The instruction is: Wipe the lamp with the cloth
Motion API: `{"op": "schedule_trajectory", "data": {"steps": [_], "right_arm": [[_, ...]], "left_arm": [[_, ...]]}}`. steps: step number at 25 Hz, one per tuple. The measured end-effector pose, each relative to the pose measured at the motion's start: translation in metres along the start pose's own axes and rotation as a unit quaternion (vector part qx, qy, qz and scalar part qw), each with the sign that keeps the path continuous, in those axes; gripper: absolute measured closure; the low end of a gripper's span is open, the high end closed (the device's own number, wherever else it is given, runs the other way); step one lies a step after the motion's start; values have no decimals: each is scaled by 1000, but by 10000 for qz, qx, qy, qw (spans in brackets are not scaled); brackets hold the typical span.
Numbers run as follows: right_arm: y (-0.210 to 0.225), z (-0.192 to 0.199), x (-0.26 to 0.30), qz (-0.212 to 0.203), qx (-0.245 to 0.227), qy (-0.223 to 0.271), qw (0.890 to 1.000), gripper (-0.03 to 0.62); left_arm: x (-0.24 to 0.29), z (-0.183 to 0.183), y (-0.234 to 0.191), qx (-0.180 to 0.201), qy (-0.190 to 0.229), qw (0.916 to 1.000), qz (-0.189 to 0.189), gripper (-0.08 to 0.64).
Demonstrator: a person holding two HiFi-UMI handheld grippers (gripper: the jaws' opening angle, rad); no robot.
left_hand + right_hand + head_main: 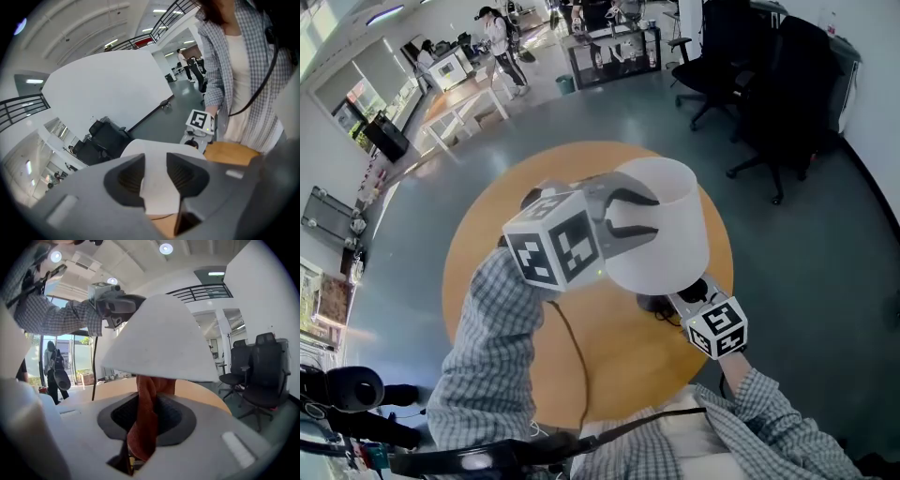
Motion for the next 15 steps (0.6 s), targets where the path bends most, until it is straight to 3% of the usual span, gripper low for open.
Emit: {"op": "schedule_trajectory", "data": {"steps": [4, 10, 15], "right_arm": [[-6, 30, 24, 7, -436, -440, 9981, 500], [-27, 96, 21, -267, -620, -1313, 9890, 502], [-50, 117, 15, -472, -679, -1687, 9822, 502]], "left_arm": [[0, 7, 0, -77, -4, 10000, -40, 414], [-3, 6, -2, -147, 57, 9998, -76, 414], [-2, 6, -2, -126, 49, 9999, -86, 414]]}}
Point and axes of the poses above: the fingertips, and each gripper's own axes: x forward along the fingers, y to its right, z out of its underside, the point moved 1 cm from there along -x, backward along the fingers, and after that the axes turned 4 degrees about x, right-handed, at the moved point
